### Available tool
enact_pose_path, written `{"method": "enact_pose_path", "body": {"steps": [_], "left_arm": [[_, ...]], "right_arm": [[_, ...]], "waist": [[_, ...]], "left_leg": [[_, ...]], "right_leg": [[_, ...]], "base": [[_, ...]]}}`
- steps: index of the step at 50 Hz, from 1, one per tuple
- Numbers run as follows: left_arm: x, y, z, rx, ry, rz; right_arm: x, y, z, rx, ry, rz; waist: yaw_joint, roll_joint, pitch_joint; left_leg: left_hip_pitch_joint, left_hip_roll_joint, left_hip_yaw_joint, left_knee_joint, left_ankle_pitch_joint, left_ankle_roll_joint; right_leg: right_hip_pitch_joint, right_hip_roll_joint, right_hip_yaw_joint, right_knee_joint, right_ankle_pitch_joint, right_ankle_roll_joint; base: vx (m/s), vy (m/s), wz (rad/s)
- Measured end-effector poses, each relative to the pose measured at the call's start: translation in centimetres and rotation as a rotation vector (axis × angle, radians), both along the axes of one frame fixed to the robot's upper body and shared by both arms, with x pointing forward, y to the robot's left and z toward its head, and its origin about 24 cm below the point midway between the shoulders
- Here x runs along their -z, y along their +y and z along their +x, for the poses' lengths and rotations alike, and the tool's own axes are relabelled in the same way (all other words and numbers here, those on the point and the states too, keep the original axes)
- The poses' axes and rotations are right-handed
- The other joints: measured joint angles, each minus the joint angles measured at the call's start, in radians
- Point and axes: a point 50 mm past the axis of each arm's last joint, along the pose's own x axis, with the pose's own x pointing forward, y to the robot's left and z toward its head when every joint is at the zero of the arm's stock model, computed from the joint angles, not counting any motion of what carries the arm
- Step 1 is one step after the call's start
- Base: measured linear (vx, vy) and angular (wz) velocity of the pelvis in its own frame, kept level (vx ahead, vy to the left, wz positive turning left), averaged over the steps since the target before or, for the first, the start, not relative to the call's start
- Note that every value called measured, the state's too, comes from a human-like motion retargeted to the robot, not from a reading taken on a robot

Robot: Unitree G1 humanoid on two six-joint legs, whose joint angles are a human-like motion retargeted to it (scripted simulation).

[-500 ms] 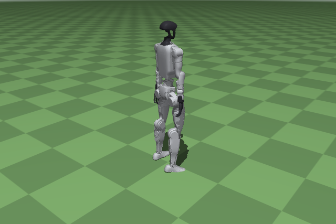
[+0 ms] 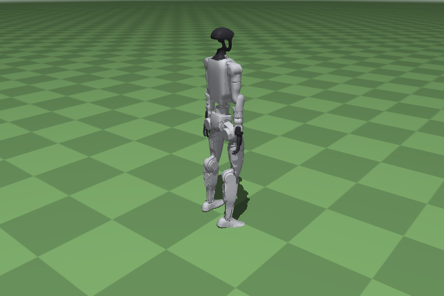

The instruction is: Upper body actions

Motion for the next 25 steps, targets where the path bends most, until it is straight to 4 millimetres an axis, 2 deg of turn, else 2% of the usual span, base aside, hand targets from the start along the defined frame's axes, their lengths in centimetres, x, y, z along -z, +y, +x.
{"method": "enact_pose_path", "body": {"steps": [25], "left_arm": [[-0.01, -0.01, -0.02, 0.002, 0.002, -0.001]], "right_arm": [[0.0, -0.01, 0.02, -0.002, 0.001, 0.0]], "waist": [[-0.001, -0.001, 0.0]], "left_leg": [[0.001, -0.002, -0.001, 0.002, -0.001, 0.0]], "right_leg": [[0.0, 0.001, -0.001, 0.0, 0.0, -0.003]], "base": [[0.0, 0.0, 0.0]]}}
